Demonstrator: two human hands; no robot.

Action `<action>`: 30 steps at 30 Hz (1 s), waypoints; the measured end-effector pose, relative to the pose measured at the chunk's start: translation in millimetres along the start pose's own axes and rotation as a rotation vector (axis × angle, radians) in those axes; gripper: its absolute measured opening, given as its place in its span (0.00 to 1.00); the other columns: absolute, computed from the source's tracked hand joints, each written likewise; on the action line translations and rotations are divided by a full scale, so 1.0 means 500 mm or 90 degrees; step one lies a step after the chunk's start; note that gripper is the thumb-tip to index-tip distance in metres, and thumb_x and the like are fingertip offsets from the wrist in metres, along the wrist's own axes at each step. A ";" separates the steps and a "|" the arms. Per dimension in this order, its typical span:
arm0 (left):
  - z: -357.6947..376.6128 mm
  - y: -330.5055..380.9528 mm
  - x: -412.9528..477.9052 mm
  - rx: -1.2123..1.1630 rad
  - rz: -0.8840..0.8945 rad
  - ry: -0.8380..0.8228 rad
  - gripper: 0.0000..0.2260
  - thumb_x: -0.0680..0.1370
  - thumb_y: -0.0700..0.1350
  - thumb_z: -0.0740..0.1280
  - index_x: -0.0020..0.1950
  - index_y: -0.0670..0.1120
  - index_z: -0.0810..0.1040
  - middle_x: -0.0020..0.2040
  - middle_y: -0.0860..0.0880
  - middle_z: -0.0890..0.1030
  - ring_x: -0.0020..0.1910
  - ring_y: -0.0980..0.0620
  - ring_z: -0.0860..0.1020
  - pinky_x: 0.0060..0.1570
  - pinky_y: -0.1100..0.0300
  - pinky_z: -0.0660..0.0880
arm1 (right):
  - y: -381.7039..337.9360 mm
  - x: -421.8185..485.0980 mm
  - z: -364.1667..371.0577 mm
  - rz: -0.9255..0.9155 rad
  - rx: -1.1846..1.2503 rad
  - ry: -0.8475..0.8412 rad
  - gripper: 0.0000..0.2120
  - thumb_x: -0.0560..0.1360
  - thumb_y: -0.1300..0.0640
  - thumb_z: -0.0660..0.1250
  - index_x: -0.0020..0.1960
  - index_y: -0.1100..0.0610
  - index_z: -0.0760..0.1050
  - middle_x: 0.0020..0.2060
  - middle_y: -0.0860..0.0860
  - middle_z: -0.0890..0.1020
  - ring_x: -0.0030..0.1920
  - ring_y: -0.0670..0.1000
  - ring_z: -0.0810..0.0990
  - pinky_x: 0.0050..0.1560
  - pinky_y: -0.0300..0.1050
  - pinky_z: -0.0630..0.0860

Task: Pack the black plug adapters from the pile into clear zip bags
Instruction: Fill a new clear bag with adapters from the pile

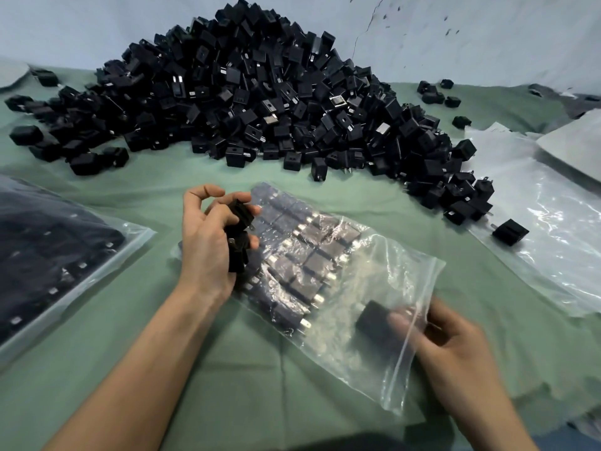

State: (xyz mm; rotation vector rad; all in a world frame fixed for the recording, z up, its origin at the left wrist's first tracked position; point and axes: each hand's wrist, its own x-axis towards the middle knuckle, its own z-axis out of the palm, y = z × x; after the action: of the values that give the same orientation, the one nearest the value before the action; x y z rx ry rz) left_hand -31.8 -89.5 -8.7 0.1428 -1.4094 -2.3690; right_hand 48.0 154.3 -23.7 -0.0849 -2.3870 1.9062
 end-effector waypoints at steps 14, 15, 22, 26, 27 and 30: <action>0.005 0.007 -0.004 -0.022 -0.036 -0.036 0.13 0.70 0.40 0.60 0.54 0.48 0.69 0.42 0.48 0.83 0.40 0.50 0.81 0.22 0.63 0.69 | 0.016 0.017 -0.011 -0.225 -0.235 -0.241 0.07 0.68 0.43 0.72 0.39 0.46 0.82 0.56 0.35 0.80 0.68 0.41 0.68 0.65 0.42 0.64; 0.005 0.007 -0.004 -0.021 -0.037 -0.036 0.13 0.70 0.40 0.59 0.54 0.48 0.69 0.43 0.48 0.83 0.40 0.50 0.81 0.23 0.63 0.69 | 0.016 0.021 -0.010 -0.230 -0.240 -0.266 0.04 0.69 0.45 0.71 0.39 0.45 0.80 0.58 0.35 0.79 0.70 0.40 0.66 0.66 0.44 0.63; 0.006 0.008 -0.006 -0.021 -0.044 -0.055 0.14 0.70 0.40 0.60 0.55 0.47 0.69 0.43 0.47 0.83 0.38 0.50 0.81 0.22 0.63 0.69 | 0.017 0.035 -0.018 -0.219 -0.224 -0.357 0.11 0.71 0.40 0.68 0.43 0.47 0.81 0.60 0.35 0.78 0.71 0.41 0.64 0.70 0.52 0.62; 0.005 0.007 -0.008 -0.011 -0.041 -0.074 0.12 0.72 0.39 0.59 0.55 0.47 0.70 0.44 0.47 0.83 0.38 0.49 0.81 0.23 0.64 0.69 | 0.019 0.036 -0.012 -0.255 -0.253 -0.382 0.14 0.73 0.44 0.65 0.47 0.52 0.83 0.62 0.36 0.76 0.72 0.43 0.63 0.70 0.59 0.62; 0.005 0.007 -0.008 -0.008 -0.040 -0.083 0.11 0.73 0.40 0.59 0.55 0.47 0.70 0.44 0.47 0.83 0.38 0.48 0.82 0.23 0.64 0.70 | 0.022 0.036 -0.011 -0.254 -0.259 -0.383 0.14 0.74 0.45 0.65 0.50 0.52 0.83 0.63 0.36 0.76 0.73 0.43 0.61 0.71 0.60 0.61; 0.007 0.007 -0.011 -0.009 -0.057 -0.117 0.09 0.74 0.43 0.61 0.54 0.48 0.71 0.45 0.47 0.83 0.38 0.46 0.82 0.24 0.65 0.69 | 0.023 0.038 -0.008 -0.220 -0.286 -0.410 0.12 0.75 0.47 0.65 0.56 0.48 0.80 0.66 0.32 0.70 0.75 0.40 0.53 0.74 0.62 0.52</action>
State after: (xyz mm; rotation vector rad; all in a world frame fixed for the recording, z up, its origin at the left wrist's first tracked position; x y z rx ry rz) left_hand -26.9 -86.3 -4.4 -0.0167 -1.4970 -2.5202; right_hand 29.6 162.8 -33.6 0.9810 -2.9129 1.3427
